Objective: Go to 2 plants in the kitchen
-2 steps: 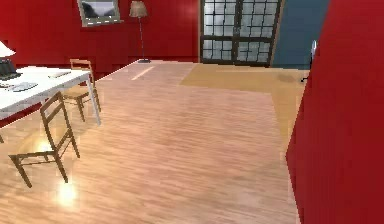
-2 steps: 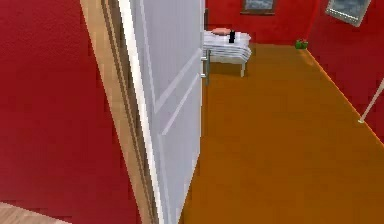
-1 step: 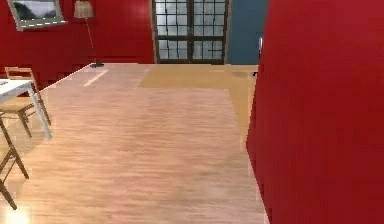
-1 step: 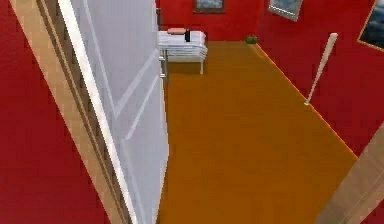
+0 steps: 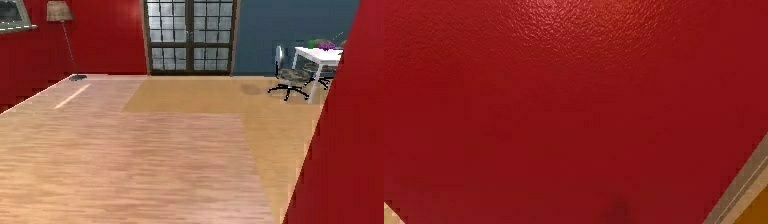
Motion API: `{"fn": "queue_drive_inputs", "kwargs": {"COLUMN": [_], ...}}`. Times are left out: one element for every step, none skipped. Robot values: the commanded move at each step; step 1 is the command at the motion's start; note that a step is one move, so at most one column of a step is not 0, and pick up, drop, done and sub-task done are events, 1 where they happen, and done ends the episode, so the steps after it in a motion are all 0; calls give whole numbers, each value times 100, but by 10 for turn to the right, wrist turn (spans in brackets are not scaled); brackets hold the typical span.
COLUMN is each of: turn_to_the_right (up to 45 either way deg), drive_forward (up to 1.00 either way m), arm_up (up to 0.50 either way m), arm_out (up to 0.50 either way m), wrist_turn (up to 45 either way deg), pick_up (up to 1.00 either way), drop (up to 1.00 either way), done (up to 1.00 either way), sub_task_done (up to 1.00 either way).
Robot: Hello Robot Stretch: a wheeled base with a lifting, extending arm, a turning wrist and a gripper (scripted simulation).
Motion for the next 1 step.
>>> {"fn": "queue_drive_inputs", "kwargs": {"turn_to_the_right": [30], "drive_forward": [0], "arm_up": [0], "arm_out": [0], "wrist_turn": [0], "pick_up": [0], "drop": [0], "done": [0], "sub_task_done": [0]}}
